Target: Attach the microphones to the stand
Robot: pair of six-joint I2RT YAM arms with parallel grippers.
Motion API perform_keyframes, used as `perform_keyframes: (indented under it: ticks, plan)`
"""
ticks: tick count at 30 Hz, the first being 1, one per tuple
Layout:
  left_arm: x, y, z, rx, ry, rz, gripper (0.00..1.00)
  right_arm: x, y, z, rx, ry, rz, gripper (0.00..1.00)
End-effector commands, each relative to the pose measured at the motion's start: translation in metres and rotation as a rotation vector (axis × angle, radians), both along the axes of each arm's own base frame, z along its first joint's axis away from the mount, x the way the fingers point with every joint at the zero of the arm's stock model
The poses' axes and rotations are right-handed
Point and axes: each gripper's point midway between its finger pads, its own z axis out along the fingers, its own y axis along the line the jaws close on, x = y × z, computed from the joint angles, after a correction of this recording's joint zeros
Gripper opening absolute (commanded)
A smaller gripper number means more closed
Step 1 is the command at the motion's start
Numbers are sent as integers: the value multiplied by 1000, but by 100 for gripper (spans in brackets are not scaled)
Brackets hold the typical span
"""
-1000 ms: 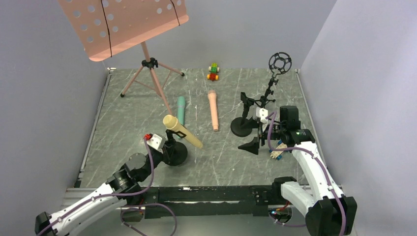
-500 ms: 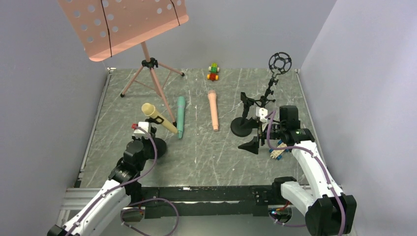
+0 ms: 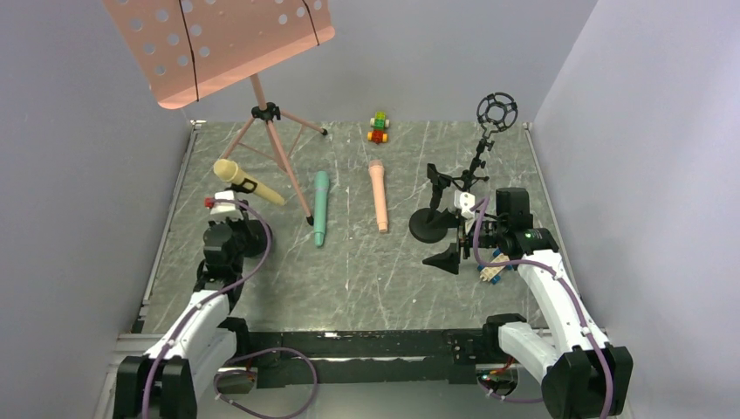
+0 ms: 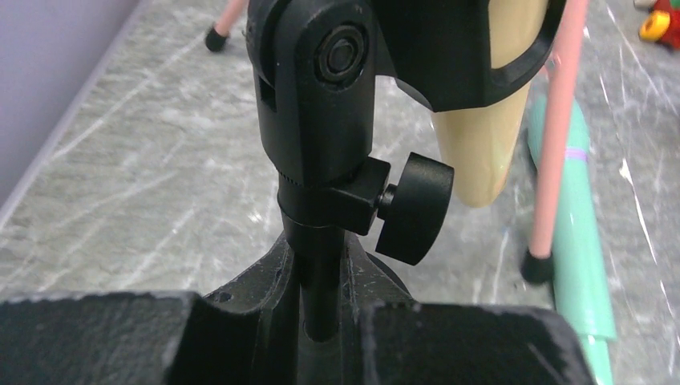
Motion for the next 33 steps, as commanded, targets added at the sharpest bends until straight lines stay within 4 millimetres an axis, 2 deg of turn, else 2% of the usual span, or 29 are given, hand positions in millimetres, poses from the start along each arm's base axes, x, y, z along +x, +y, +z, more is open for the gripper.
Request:
perform_keyframes:
  ticks: [1,3,9,16,19,21,23,30,33]
  plan:
    - [27,3,101,6,-356,-58,0,-1,2,11,20,-56,27,100]
    - [34,13,102,38,-365,-59,0,-1,2,11,21,-54,30,100]
    - [59,20,86,53,-319,-122,0,-1,2,10,19,-50,33,100]
    - [64,21,61,71,-270,-130,0,-1,1,9,17,-45,30,100]
    - [65,20,61,57,-268,-132,0,-1,1,9,15,-47,30,100]
    - [64,22,59,52,-259,-121,6,-1,1,9,16,-49,29,100]
    - [64,22,58,52,-247,-118,17,-2,1,10,16,-53,30,100]
    - [62,21,56,40,-230,-122,38,-3,1,13,15,-67,30,100]
    - [61,21,54,37,-225,-119,42,-3,1,14,15,-73,31,100]
